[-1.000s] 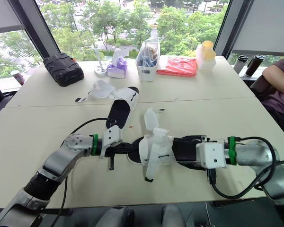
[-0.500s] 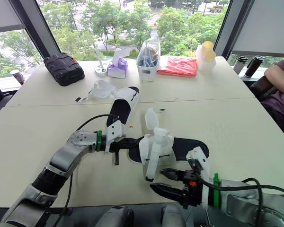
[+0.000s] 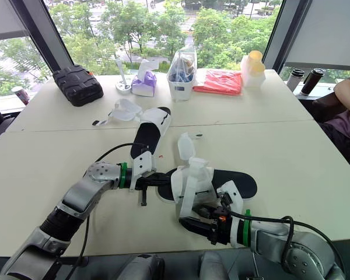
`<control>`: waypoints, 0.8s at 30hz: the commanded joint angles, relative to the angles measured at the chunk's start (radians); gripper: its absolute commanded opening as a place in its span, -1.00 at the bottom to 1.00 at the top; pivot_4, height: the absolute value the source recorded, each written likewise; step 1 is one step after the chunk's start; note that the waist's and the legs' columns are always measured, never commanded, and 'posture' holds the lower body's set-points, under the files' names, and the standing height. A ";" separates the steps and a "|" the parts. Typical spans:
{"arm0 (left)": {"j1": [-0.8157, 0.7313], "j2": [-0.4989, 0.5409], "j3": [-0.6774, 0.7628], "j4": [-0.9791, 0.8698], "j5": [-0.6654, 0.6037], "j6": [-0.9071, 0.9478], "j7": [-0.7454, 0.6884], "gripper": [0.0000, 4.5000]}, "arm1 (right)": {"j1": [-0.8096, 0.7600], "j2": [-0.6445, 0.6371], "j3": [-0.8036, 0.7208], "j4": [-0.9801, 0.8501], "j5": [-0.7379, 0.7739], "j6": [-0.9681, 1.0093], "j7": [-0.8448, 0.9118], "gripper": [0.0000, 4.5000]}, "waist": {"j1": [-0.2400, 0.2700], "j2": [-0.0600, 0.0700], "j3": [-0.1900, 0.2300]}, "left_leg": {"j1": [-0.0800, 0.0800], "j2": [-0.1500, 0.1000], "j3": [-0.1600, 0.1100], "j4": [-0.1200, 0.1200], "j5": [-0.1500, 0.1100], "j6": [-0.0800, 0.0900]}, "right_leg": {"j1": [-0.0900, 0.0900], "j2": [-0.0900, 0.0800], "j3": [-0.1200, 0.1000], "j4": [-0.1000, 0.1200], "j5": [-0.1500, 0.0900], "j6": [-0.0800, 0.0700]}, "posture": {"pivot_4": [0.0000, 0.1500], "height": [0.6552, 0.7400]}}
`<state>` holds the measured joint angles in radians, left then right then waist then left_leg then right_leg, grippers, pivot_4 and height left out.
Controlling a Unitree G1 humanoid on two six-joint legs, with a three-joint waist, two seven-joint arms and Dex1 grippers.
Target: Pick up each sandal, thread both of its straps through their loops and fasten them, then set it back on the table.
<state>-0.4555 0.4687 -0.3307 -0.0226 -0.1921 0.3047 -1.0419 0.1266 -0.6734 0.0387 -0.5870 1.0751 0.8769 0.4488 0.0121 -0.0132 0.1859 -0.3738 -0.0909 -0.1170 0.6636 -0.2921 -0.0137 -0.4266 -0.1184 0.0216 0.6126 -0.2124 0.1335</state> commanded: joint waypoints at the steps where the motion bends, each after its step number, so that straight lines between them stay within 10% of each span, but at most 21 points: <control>1: -0.001 0.000 0.010 -0.027 0.001 0.002 0.006 -1.00 | -0.030 0.070 0.006 0.024 0.036 0.009 -0.008 0.12 | -0.002 0.000 0.000 | 0.000 0.000 0.000 0.000 0.000 0.000 | 0.000 0.000 0.000 0.000 0.000 0.000 | 1.00 1.00; 6: 0.001 -0.002 0.011 -0.027 0.003 0.001 0.013 -1.00 | -0.039 0.122 0.005 0.054 0.058 0.043 -0.013 -0.99 | 0.001 0.000 0.000 | 0.000 0.000 0.000 0.000 0.000 0.000 | 0.000 0.000 0.000 0.000 0.000 0.000 | 1.00 1.00; 24: -0.007 -0.018 0.009 -0.002 0.010 -0.013 0.025 -1.00 | -0.502 -0.247 -0.196 0.312 0.382 0.298 0.235 -0.99 | 0.000 0.000 0.000 | -0.001 0.000 0.000 0.000 0.000 0.000 | 0.000 0.000 -0.001 0.000 0.000 0.000 | 1.00 1.00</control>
<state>-0.4487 0.4543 -0.3311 -0.0132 -0.1854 0.3088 -1.0202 -0.3358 -0.9079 -0.1593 -0.3187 1.4593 1.1550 0.6484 0.0119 -0.0130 0.1862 -0.3744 -0.0909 -0.1160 0.6635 -0.2923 -0.0133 -0.4268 -0.1188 0.0206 0.6122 -0.2122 0.1335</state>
